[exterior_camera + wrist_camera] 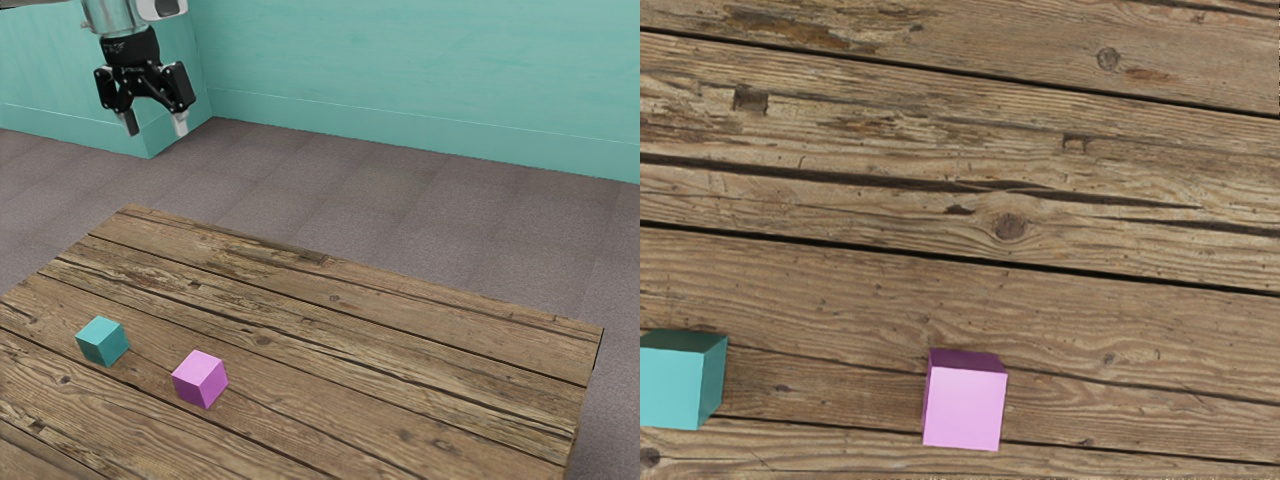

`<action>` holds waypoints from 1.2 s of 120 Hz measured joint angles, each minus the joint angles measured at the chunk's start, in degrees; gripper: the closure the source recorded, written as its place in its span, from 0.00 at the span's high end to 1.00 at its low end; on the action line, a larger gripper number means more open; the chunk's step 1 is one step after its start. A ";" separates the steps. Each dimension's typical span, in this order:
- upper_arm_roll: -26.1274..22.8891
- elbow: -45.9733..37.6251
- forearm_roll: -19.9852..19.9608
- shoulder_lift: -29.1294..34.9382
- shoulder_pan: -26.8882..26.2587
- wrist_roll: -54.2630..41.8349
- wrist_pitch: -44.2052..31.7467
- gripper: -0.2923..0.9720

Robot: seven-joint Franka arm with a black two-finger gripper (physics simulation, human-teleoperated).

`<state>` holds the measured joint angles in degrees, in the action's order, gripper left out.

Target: Pick up the blue block with one arm, and put the blue block on the pink block with one arm

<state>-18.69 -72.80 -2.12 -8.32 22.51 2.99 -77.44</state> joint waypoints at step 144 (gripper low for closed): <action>15.63 -18.12 11.99 8.94 -21.18 0.85 -9.79 0.77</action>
<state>-3.07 -90.92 9.87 0.62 1.33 3.84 -87.24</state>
